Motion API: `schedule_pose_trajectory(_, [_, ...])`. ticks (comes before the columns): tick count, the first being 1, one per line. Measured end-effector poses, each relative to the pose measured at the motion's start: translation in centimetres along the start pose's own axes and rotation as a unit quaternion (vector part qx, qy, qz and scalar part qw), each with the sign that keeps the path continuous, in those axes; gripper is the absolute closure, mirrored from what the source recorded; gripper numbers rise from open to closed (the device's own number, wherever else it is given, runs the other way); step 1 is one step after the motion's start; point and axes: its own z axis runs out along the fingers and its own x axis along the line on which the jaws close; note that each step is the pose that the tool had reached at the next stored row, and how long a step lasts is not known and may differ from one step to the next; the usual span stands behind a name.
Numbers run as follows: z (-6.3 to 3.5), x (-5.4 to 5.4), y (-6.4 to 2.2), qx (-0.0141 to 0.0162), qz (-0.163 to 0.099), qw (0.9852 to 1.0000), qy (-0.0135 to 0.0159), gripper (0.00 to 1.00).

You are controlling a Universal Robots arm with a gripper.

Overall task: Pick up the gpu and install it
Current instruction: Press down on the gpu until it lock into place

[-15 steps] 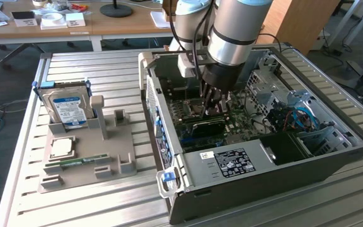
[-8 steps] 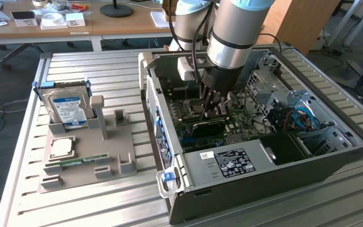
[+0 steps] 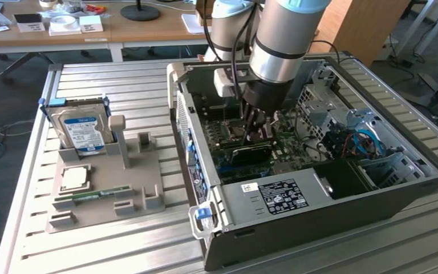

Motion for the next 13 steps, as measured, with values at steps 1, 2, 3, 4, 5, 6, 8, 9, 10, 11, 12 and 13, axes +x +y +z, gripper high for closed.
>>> schedule_pose_trajectory(1, [0.04, -0.01, 0.0, 0.0, 0.0, 1.0, -0.0005, 0.89])
schedule_pose_trajectory(2, [0.12, -0.02, 0.0, 0.0001, 0.0, 1.0, -0.001, 0.89])
schedule_pose_trajectory(3, [0.2, -0.02, -0.01, 0.0, 0.0, 1.0, -0.0009, 0.89])
schedule_pose_trajectory(4, [0.27, -0.01, 0.0, 0.0, 0.0, 1.0, -0.0009, 0.89])
schedule_pose_trajectory(5, [0.32, -0.01, -0.01, 0.0, 0.0, 1.0, -0.001, 0.89])
schedule_pose_trajectory(6, [0.32, -0.01, 0.0, 0.0, 0.0, 1.0, -0.0009, 0.89])
schedule_pose_trajectory(8, [0.32, -0.01, 0.0, -0.0001, 0.0, 1.0, -0.0009, 0.89])
schedule_pose_trajectory(9, [0.35, -0.01, 0.0, 0.0, 0.0, 1.0, -0.001, 0.89])
schedule_pose_trajectory(10, [0.44, -0.01, 0.0, 0.0001, 0.0, 1.0, -0.0012, 0.89])
schedule_pose_trajectory(11, [0.51, -0.01, 0.0, 0.0, 0.0, 1.0, -0.0011, 0.89])
schedule_pose_trajectory(12, [0.52, 0.0, 0.01, 0.0, 0.0, 1.0, -0.0009, 0.89])
schedule_pose_trajectory(13, [0.53, 0.0, 0.01, -0.0001, 0.0, 1.0, -0.0008, 0.89])
